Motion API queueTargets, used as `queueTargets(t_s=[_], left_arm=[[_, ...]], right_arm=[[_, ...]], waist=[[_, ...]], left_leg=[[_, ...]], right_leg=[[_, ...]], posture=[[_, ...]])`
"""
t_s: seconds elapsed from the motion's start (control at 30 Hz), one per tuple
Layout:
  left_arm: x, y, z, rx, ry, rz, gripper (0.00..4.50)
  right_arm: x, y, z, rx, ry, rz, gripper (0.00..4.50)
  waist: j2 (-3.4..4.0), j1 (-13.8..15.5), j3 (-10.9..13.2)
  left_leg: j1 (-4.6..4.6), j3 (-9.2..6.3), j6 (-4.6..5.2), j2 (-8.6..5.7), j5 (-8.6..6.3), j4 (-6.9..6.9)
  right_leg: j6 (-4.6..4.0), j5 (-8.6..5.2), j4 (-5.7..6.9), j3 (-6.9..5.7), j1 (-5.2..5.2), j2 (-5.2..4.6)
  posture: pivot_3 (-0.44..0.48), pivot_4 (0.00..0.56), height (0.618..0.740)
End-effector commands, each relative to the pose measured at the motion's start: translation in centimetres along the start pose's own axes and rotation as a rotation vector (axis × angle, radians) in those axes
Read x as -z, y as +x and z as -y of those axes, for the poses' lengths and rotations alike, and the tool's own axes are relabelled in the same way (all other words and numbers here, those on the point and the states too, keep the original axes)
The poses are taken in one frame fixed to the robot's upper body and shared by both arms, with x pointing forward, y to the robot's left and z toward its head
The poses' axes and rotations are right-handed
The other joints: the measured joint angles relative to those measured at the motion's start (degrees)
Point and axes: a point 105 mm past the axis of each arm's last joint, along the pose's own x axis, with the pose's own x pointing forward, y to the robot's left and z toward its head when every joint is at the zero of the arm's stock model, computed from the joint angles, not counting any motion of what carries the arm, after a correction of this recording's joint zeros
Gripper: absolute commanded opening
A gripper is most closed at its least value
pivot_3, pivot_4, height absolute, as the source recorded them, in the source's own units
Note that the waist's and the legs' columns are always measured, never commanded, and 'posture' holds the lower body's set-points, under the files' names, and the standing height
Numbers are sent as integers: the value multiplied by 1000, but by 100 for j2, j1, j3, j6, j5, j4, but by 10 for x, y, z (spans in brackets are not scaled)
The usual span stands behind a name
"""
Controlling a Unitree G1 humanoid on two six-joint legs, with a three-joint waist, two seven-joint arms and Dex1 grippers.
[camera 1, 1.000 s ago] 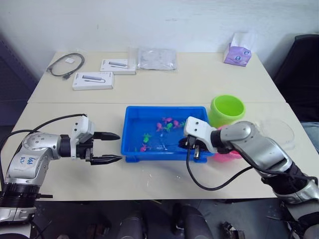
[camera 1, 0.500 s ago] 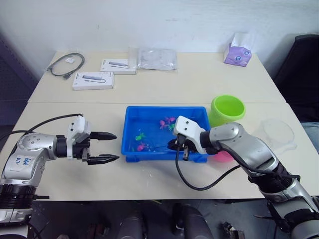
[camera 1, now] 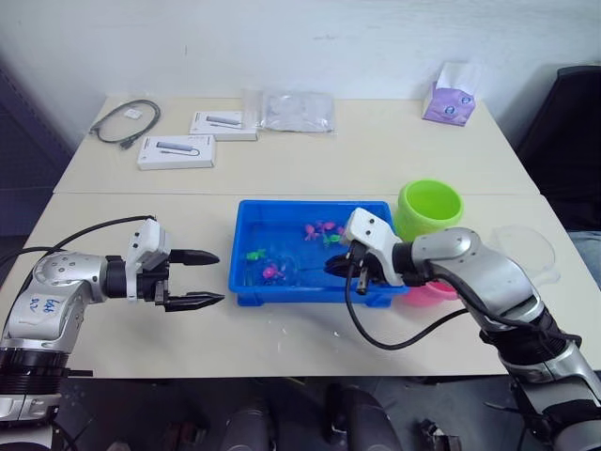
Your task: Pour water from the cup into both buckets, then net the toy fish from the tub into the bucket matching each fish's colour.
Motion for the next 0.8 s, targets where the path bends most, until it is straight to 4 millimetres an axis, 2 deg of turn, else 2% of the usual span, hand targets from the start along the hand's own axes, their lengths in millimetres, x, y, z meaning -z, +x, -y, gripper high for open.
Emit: queueTargets(t_s=[0.03,0.13,0.27,0.4,0.63,0.8], left_arm=[[-5,-5,-2,-16,24,-3,4417],[-8,-4,-2,-14,31,3,4417],[-18,0,-3,-5,40,45,4417],[-38,13,-2,26,44,134,4417],[-62,38,5,109,38,235,4417],[-66,52,6,175,33,251,4417]], right_arm=[[-10,-11,2,18,-34,48,0],[-8,-19,8,45,-35,52,0],[-9,-39,8,54,-41,86,0],[-15,-65,9,115,-28,226,0],[-6,-112,-6,191,93,357,0],[7,-151,-20,349,115,394,0]], waist=[[0,-1,0],[0,1,0],[0,25,0],[-1,35,0],[-1,39,0],[-1,84,0]], left_leg=[[0,0,0,0,0,0],[0,0,0,0,0,0],[-2,-1,4,-3,-2,1],[-2,-2,7,-1,-4,1],[2,0,7,-3,-4,1],[5,-1,7,-3,-4,0]], right_leg=[[0,0,0,0,0,0],[0,0,0,0,0,-1],[0,0,-1,-1,0,-2],[1,1,-3,-1,3,-1],[3,2,-2,4,6,4],[3,2,-2,7,8,9]], posture=[[0,150,740],[0,150,740],[0,150,740],[0,150,740],[0,150,740],[0,150,740]])
